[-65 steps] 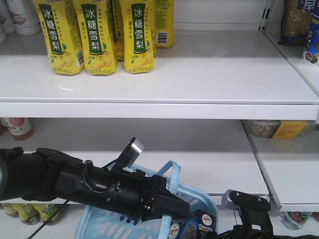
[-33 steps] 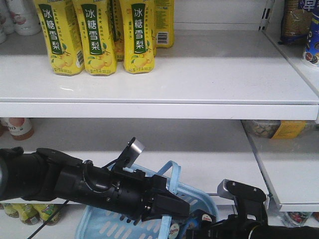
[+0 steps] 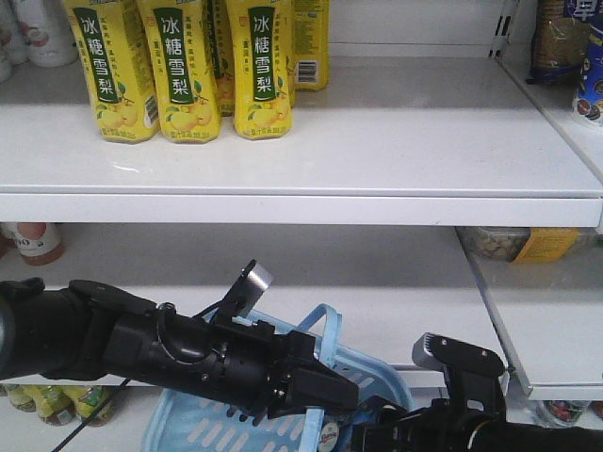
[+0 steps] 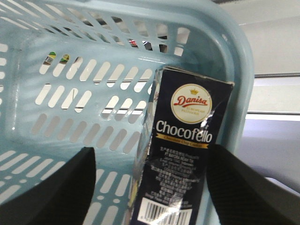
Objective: Left arm holds basket, right arm returns cookies
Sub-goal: 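Reach the open right gripper down into the basket toward the cookie box, then close the right gripper on the Chocofello cookie box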
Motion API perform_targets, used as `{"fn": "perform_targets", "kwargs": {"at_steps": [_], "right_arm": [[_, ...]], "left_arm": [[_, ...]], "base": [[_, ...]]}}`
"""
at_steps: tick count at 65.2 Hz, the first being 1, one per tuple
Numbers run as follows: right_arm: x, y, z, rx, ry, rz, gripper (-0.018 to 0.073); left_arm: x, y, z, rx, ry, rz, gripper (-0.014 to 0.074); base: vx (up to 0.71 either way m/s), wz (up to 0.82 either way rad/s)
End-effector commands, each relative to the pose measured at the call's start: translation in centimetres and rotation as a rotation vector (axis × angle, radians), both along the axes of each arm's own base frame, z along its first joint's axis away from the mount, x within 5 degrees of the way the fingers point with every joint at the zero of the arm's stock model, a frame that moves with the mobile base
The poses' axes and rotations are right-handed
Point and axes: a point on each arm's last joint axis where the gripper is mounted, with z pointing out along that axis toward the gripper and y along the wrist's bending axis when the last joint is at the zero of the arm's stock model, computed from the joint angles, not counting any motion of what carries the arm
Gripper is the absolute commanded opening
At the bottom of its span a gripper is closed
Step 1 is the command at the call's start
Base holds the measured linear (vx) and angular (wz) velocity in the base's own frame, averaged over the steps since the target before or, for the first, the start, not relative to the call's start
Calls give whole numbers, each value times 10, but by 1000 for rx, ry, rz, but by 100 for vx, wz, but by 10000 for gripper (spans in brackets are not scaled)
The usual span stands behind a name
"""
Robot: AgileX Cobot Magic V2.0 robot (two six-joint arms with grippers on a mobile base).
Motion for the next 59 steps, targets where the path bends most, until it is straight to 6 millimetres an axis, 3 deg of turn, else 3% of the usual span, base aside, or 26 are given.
{"fn": "perform_targets", "kwargs": {"at_steps": [1,26,44,59], "right_arm": [[8,4,5,15,-45,-17,490],[23,19,1,-3,-16,2,490],[32,29,-15,-45,59,18,490],[38,36,-23,-62,93,35,430]], "left_arm": [[0,-2,27,-110,-47,9,-6],[0,-2,27,-110,-47,9,-6],[0,-2,27,-110,-47,9,-6],[0,-2,27,-110,-47,9,-6]], "base": [[0,0],[0,0],[0,0],[0,0]]}}
